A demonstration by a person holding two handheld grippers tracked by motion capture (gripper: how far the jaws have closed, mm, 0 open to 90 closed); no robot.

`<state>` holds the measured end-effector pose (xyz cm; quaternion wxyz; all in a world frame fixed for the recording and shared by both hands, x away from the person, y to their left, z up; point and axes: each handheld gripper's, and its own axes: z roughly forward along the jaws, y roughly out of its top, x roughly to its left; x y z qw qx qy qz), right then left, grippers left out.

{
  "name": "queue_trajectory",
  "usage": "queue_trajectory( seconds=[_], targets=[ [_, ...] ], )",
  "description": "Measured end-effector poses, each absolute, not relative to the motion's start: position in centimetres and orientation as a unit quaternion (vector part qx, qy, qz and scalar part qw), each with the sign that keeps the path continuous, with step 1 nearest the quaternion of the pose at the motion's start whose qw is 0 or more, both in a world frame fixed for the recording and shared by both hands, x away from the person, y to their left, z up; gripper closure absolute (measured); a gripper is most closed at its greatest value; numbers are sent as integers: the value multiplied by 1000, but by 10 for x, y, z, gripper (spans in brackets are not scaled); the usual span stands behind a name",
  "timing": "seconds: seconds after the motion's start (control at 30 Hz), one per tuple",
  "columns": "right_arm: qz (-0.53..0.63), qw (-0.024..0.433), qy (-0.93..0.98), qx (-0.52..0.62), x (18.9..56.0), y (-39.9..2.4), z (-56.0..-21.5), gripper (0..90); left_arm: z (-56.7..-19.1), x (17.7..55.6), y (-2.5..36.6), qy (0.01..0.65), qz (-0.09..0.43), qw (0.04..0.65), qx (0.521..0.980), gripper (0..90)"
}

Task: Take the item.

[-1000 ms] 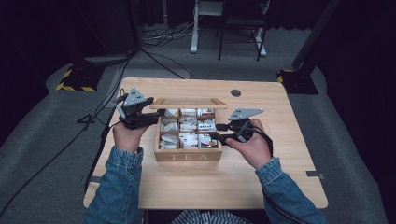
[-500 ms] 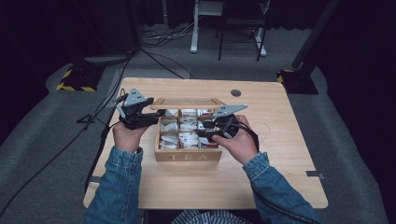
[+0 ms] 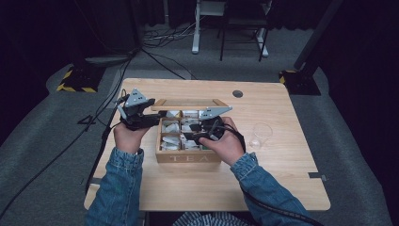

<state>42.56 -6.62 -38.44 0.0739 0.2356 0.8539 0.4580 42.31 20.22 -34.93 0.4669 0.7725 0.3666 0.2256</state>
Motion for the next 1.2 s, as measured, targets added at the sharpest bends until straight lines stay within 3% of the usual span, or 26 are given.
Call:
queue_trajectory(
  seconds=[0.73, 1.2],
  targets=[
    [414, 67, 886, 199, 433, -16, -420, 605, -349, 424, 203, 366, 225, 468, 772, 378],
    [378, 103, 905, 164, 436, 1, -435, 650, -349, 424, 203, 366, 224, 468, 773, 377]
  ],
)
